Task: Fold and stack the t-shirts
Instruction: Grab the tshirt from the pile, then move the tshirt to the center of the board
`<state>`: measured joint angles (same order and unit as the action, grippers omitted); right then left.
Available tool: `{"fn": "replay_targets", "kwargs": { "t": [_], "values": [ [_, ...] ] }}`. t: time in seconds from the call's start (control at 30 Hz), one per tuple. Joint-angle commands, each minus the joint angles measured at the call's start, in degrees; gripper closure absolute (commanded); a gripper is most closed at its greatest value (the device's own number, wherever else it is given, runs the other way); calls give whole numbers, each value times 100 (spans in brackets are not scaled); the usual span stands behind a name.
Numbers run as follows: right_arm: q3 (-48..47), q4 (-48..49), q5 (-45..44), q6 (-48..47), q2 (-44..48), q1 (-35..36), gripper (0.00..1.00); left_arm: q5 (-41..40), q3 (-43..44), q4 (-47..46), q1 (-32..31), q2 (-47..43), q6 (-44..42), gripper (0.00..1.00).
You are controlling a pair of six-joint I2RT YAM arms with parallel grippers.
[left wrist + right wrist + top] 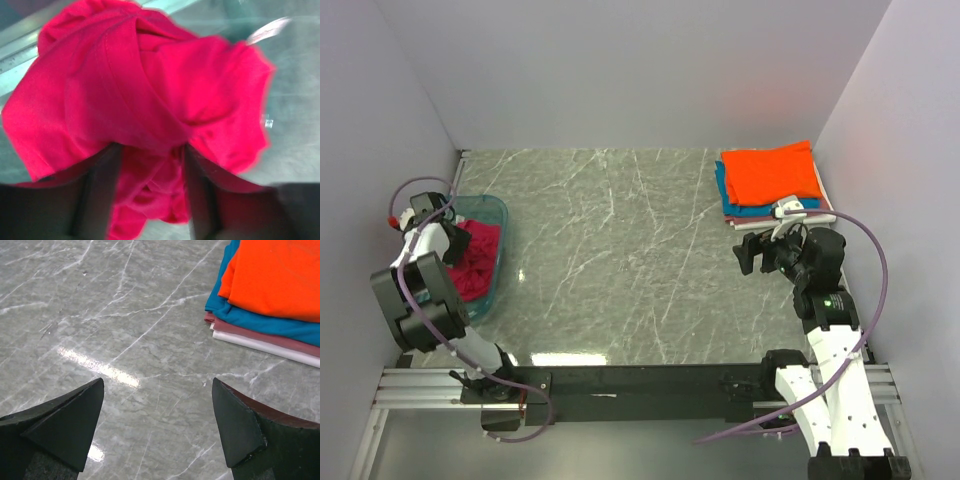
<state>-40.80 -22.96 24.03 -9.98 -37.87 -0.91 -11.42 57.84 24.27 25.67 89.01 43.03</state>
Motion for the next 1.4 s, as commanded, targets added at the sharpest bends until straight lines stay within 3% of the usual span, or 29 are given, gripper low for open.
{"fn": "replay_targets", "kwargs": {
  "t": [0.0, 0.13, 0.23, 0.4, 0.6, 0.87, 1.0, 1.17, 1.37],
  "values": [
    [10, 125, -65, -57, 95, -15, 6, 43, 420, -10, -9, 282, -56, 48],
    [10, 134, -65, -74, 43, -15, 6, 271, 482, -133, -10, 292, -443, 71],
    [19, 143, -92, -74, 34, -15, 6, 596, 403, -325, -9, -153, -751, 100],
    [37, 178, -136, -110, 69, -24, 6, 938, 174, -854, -440, -2269, -1015, 100],
    [54, 213, -188, -153, 16, -24, 6, 1448, 1279, -826, -861, -3143, -823, 100],
    [89, 248, -355, -206, -80, -59, 7, 3196, 3027, -1319, -1634, -2802, -611, 99],
    [107, 248, -399, -224, -142, -85, 7, 3470, 3917, -1521, -2275, -2469, -699, 99],
    [116, 257, -452, -250, -230, -94, 7, 3866, 4945, -2145, -2532, -2143, -314, 99],
    [116, 266, -487, -268, -318, -94, 7, 4113, 5508, -2831, -2962, -1853, 267, 99]
  ]
}}
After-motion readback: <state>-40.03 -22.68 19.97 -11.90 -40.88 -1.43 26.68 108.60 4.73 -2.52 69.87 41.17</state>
